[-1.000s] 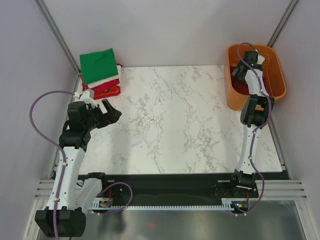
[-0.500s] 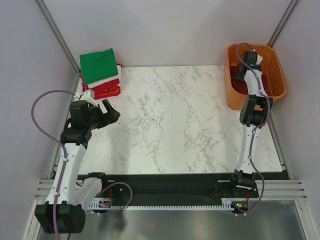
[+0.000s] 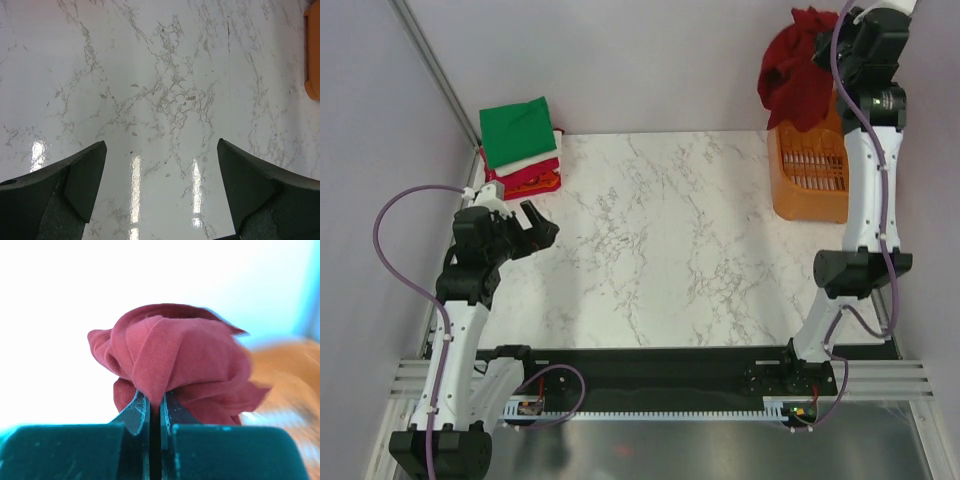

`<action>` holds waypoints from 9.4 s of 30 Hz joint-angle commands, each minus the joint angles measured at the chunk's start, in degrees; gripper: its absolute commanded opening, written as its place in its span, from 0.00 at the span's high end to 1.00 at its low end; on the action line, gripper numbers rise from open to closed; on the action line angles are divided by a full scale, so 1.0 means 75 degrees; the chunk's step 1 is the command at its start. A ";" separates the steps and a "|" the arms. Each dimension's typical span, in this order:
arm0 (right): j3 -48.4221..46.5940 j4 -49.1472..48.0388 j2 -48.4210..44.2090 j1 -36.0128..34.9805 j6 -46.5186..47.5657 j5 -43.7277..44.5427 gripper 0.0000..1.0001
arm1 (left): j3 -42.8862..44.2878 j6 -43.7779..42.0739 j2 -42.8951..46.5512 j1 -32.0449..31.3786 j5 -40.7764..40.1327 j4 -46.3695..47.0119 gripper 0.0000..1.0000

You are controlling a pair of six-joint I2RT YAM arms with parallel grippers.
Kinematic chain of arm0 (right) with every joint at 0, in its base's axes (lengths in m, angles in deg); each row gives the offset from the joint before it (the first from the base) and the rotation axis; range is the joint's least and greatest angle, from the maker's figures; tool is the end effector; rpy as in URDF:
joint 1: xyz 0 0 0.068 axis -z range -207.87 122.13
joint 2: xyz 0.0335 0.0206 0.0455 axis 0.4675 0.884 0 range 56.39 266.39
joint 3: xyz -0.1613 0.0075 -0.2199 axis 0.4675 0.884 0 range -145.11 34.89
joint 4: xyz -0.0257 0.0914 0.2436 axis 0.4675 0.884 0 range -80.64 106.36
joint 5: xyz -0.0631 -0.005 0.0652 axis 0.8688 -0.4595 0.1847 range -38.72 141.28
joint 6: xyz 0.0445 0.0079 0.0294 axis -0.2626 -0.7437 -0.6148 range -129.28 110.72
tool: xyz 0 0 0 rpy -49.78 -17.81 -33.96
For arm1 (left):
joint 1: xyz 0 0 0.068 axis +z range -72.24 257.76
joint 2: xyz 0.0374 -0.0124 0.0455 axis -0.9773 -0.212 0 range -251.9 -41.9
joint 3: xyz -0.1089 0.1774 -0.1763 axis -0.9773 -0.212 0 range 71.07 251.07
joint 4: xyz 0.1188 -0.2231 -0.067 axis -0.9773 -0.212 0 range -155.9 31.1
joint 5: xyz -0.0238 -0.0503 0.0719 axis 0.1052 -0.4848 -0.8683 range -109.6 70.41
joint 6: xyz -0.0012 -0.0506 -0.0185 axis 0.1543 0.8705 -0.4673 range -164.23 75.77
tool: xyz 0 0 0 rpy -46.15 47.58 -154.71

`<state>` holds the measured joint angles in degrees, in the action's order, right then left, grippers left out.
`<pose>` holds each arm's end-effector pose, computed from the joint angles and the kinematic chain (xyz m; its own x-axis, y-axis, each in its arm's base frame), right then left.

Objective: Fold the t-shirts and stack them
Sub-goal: Move the tshirt to the center of the board, then flatten the tshirt out

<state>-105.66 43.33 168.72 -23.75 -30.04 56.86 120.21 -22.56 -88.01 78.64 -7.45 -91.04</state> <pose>0.4153 -0.0335 0.5155 -0.0339 0.3561 -0.9338 0.1925 0.9192 0.3435 0.1737 -0.0048 0.3238 -0.5143 -0.3689 -0.7742 -0.0227 0.9083 -0.4177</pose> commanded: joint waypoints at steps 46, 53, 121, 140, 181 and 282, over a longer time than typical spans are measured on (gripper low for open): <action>1.0982 0.0322 -0.4548 -0.2870 -0.0526 -0.0135 0.06 | -0.1431 0.2759 -0.3555 -0.2731 -0.1068 0.1425 0.22; 1.1392 0.0286 -0.4595 -0.2870 -0.0573 -0.0147 0.06 | -0.1467 0.2747 -0.4327 -0.2802 -0.1313 0.1824 0.29; 0.7223 0.1293 -0.4547 -0.1510 -0.0796 -0.0721 1.00 | 0.3568 0.0604 -0.0825 -0.1548 -0.3846 -0.2406 0.98; 0.2993 0.3203 -0.8052 -0.1510 -0.0995 -0.0476 1.00 | 0.8189 -0.0757 0.0510 -0.1665 -0.1900 -0.2957 0.98; 0.1289 -0.1800 0.1734 -0.2307 -0.0408 -0.0170 0.02 | 0.8485 0.0169 -0.7194 0.0515 -0.2297 -0.1621 0.00; 0.0646 0.0720 0.4793 -0.1264 0.0189 0.0698 0.17 | 0.2341 0.0638 -0.5359 -0.0726 -0.1607 -0.0332 0.19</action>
<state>-99.30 47.97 204.74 -32.34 -29.18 62.33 133.63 -16.97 -125.28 74.64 -18.32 -93.86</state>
